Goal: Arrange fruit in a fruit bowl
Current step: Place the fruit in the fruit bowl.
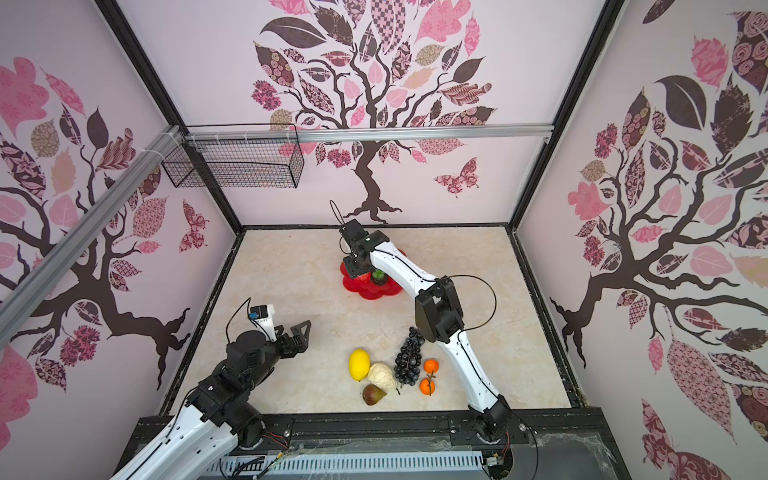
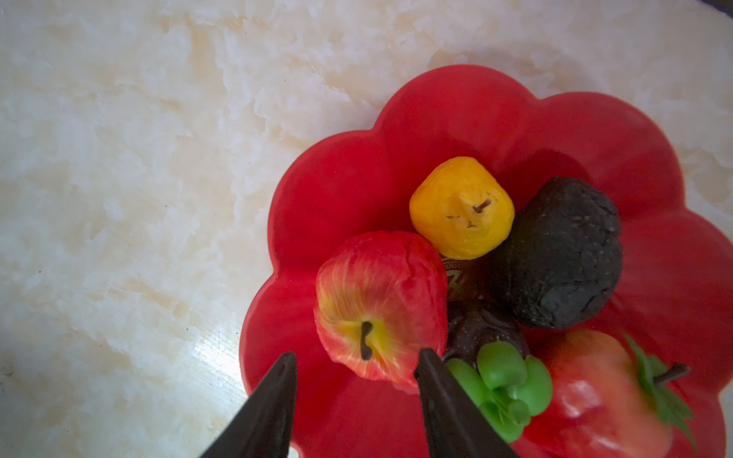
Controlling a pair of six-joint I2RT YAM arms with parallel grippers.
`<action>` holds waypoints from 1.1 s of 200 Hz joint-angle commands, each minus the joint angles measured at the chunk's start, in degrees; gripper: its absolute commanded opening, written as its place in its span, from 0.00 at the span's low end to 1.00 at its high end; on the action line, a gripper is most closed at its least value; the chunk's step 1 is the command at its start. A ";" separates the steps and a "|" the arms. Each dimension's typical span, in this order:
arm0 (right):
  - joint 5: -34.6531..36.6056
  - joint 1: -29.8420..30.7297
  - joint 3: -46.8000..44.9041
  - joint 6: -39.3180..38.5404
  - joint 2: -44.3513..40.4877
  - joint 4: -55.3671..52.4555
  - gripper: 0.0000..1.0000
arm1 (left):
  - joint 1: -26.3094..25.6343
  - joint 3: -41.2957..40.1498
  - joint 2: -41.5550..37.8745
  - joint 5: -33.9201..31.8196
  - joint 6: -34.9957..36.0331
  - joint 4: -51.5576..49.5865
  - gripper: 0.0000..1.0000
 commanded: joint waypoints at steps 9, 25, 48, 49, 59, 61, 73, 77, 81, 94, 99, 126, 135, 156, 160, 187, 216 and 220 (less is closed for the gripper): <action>1.00 0.35 -3.45 0.30 -6.83 -1.16 0.55 | 0.18 -0.51 2.08 1.36 0.97 2.51 0.97; 1.59 0.43 -6.97 0.52 -10.91 -1.20 0.58 | 0.17 -0.21 3.64 1.91 1.03 2.85 0.97; 2.79 0.43 -17.30 1.30 -19.57 1.25 0.59 | 0.17 -0.04 4.93 2.44 1.19 3.41 0.97; 2.81 0.43 -17.90 1.37 -20.07 1.45 0.59 | 0.17 -0.09 4.94 2.50 1.20 3.46 0.97; 2.64 0.52 -24.65 2.03 -25.44 4.54 0.60 | 0.18 -0.13 5.19 2.85 1.28 3.86 0.97; 2.57 0.52 -26.17 2.14 -26.60 5.45 0.60 | 0.22 -0.18 5.25 2.96 1.34 3.98 0.97; 1.88 0.61 -34.69 3.26 -33.51 10.14 0.61 | 0.24 -0.17 5.53 3.63 1.81 4.18 0.97; 1.75 0.68 -37.45 3.70 -35.76 11.54 0.61 | 0.22 -0.18 5.49 3.98 1.98 4.27 0.97; 1.22 0.70 -40.06 4.01 -37.97 13.00 0.62 | 0.17 -0.17 5.69 4.03 2.00 4.37 0.97; 0.57 0.79 -47.98 5.51 -45.29 17.17 0.62 | 0.17 -0.06 6.23 4.64 1.94 4.39 0.97; 0.59 0.87 -51.01 6.26 -47.76 18.58 0.63 | 0.17 0.11 6.42 4.77 1.71 4.23 0.96; 0.39 0.96 -65.57 9.64 -59.61 24.20 0.66 | 0.12 3.32 9.84 5.79 -1.83 -0.29 0.95; 1.01 0.96 -70.71 11.12 -63.49 26.06 0.68 | 0.02 5.09 11.99 5.92 -4.16 -2.99 0.95; 1.13 0.98 -82.23 14.69 -72.17 31.10 0.73 | -0.62 8.43 17.28 10.67 -7.69 -6.93 0.94; 1.19 0.96 -84.43 15.49 -73.97 32.28 0.75 | -1.03 8.94 18.12 11.16 -8.40 -7.45 0.94; 1.24 0.90 -97.04 20.50 -84.58 39.94 0.82 | -8.78 13.34 23.84 7.65 -12.52 -12.76 0.94; 1.65 0.93 -103.65 24.37 -90.08 43.34 0.84 | -13.14 18.62 29.76 9.99 -14.16 -17.09 0.92; 1.49 0.88 -104.37 24.81 -90.40 43.83 0.85 | -13.89 19.17 30.21 9.74 -14.19 -17.37 0.92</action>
